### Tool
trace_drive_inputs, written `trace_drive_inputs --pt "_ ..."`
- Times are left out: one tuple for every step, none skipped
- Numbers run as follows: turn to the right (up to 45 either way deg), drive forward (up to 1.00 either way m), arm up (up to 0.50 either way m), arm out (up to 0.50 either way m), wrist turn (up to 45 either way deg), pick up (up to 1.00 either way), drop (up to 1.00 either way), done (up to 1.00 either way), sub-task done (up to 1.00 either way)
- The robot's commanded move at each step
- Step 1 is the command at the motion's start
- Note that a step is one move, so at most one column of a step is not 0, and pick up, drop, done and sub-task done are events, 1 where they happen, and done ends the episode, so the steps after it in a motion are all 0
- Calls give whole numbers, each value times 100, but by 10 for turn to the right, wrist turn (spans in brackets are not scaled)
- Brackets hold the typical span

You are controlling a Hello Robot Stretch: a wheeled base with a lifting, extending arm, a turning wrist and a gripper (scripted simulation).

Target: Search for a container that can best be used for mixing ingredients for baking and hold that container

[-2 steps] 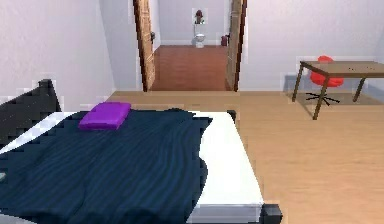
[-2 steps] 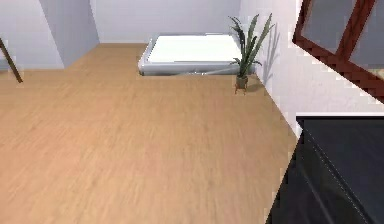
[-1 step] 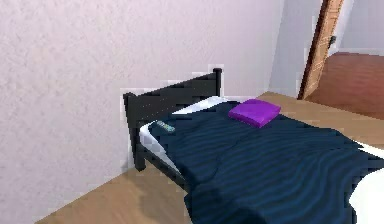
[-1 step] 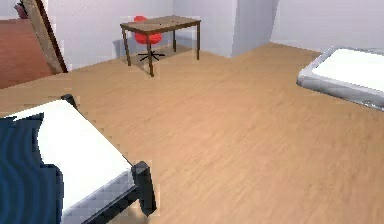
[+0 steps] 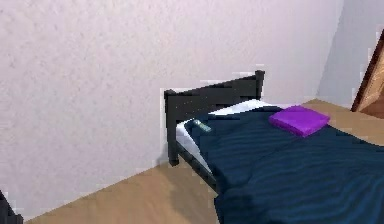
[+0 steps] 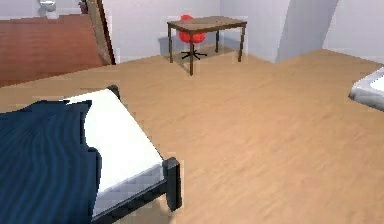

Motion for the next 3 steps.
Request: trace_drive_inputs --pt "0 5 0 0 0 0 0 0 0" --pt "450 0 0 0 0 0 0 0 0" --pt "450 0 0 0 0 0 0 0 0"
